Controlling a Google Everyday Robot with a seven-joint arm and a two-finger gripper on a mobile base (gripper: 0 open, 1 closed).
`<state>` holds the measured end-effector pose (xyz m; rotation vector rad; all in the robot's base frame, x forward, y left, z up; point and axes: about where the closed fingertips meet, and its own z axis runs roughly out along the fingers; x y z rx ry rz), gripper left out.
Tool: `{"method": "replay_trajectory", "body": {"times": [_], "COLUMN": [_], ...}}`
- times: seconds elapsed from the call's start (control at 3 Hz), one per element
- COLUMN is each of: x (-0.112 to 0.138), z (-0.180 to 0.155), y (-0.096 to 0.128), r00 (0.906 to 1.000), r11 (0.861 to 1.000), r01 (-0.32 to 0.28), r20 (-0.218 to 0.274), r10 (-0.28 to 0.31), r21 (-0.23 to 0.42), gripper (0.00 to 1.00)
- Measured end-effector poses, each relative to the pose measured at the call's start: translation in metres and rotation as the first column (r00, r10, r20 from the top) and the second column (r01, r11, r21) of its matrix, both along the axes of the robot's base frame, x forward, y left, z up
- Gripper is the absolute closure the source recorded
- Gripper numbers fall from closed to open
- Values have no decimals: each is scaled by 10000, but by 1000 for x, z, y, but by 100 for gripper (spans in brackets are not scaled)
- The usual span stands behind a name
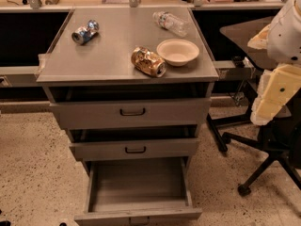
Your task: Close bottom drawer
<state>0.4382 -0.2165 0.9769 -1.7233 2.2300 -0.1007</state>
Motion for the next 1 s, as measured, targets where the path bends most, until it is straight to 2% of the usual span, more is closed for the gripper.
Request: {"method": "replay_trajectory", "body": {"times": [0.33,0.67,1.0], "x": [0,9,18], "z": [0,-28,-93], "y": [0,5,2], "r00": [10000,9973,9889], "r11": [10000,9979,9958], "r01": [-5,-594,-901], "r20": [-3,-455,-1200], "r10": [5,581,875], "r21": [-2,-270,-166], "gripper": [0,0,0]}}
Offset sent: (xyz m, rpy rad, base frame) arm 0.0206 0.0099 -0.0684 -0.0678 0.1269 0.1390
